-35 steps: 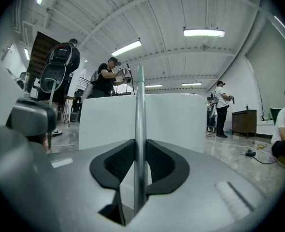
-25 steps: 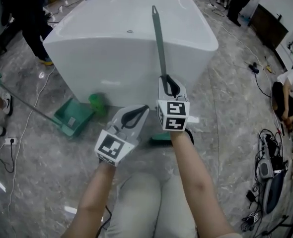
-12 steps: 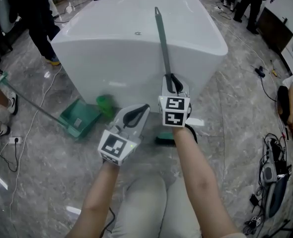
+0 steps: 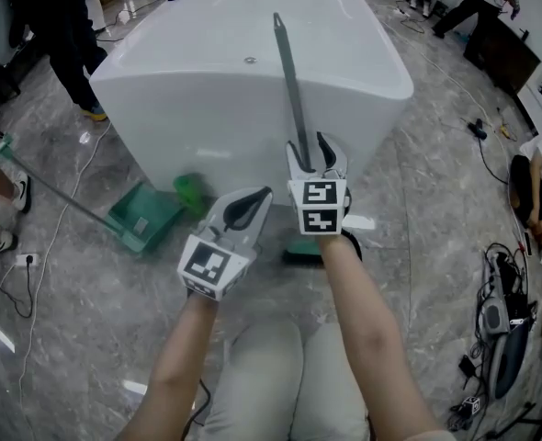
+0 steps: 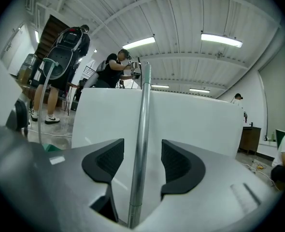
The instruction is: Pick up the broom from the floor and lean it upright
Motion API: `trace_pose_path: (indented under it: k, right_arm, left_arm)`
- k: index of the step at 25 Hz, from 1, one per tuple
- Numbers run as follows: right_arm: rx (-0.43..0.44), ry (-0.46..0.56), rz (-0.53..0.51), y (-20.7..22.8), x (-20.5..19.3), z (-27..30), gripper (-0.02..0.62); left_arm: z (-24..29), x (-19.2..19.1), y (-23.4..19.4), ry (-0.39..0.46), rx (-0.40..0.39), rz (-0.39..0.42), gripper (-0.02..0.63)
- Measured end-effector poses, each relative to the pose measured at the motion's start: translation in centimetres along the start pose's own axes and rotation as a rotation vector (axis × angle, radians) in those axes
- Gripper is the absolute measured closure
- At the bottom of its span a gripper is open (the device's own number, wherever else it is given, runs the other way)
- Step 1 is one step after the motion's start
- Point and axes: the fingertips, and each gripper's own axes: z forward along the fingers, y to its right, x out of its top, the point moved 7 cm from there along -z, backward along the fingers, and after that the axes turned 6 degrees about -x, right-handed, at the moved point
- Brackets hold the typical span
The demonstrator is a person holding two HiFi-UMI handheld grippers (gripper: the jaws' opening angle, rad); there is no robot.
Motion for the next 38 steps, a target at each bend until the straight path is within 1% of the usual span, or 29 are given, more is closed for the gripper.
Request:
trace_pose_path:
  k: [2, 4, 5, 7, 9, 12, 14, 17, 21, 24, 26, 28, 30, 33, 35, 38]
  right_arm:
    - [0.023, -0.01, 0.016, 0.4, 0.6, -0.8, 0.37]
    - [0.041, -0.035, 0.055, 0.8, 1.4, -2.3, 0.37]
    - [0.051, -0.049, 0.079, 1.2, 1.9, -3.2, 0.385]
    - [0.081, -0.078, 0.121, 1.8, 3.3, -5.1, 0.445]
    - [0.12, -0.116, 0.148, 2.2, 4.7, -7.0, 0.48]
    - [0.184, -0.139, 0.18, 2.8, 8.0, -10.0, 0.592]
    - [0.219, -0.135, 0.194, 3.2, 11.0, -11.9, 0.592]
    - [0.243, -0.123, 0.197, 4.2, 15.8, -14.5, 0.594]
    - [0.237, -0.1, 0.22, 6.7, 22.7, -18.5, 0.594]
    - [0.231, -0.07, 0.253, 8.6, 28.1, -21.9, 0.594]
    - [0.226, -0.044, 0.273, 9.5, 31.3, -24.2, 0.594]
    - [0.224, -0.019, 0.268, 10.1, 34.1, -26.4, 0.594]
    - [0.225, 0.007, 0.246, 10.3, 36.7, -28.4, 0.594]
    - [0.227, 0.038, 0.233, 10.7, 39.9, -30.6, 0.595]
    - [0.231, 0.056, 0.231, 11.1, 41.5, -31.7, 0.594]
    - [0.24, 0.078, 0.246, 11.5, 42.6, -33.0, 0.595]
  left_arm:
    - [0.4, 1.2, 0.3, 0.002, 0.0, -0.006, 0.606]
    - [0.9, 2.7, 0.7, -0.016, 0.012, -0.015, 0.606]
    - [1.3, 3.5, 0.9, -0.032, 0.021, -0.018, 0.606]
    - [2.2, 5.6, 1.1, -0.062, 0.027, -0.03, 0.606]
    - [3.1, 8.1, 1.6, -0.078, 0.015, -0.052, 0.606]
    - [4.2, 12.0, 2.5, -0.096, -0.009, -0.076, 0.606]
    - [4.9, 14.8, 3.1, -0.11, -0.024, -0.086, 0.606]
    - [5.7, 19.6, 3.8, -0.113, -0.027, -0.094, 0.606]
    - [6.1, 26.7, 4.6, -0.114, -0.011, -0.111, 0.606]
    - [5.8, 31.9, 5.7, -0.134, -0.023, -0.131, 0.606]
    - [4.9, 34.9, 6.4, -0.134, -0.034, -0.151, 0.606]
    - [4.0, 37.3, 7.2, -0.127, -0.039, -0.166, 0.606]
    - [3.0, 39.5, 7.6, -0.118, -0.038, -0.181, 0.606]
    - [2.1, 43.1, 8.3, -0.077, -0.042, -0.188, 0.606]
    - [1.9, 45.2, 8.7, -0.054, -0.053, -0.168, 0.606]
    - [1.5, 47.3, 9.6, -0.04, -0.056, -0.132, 0.606]
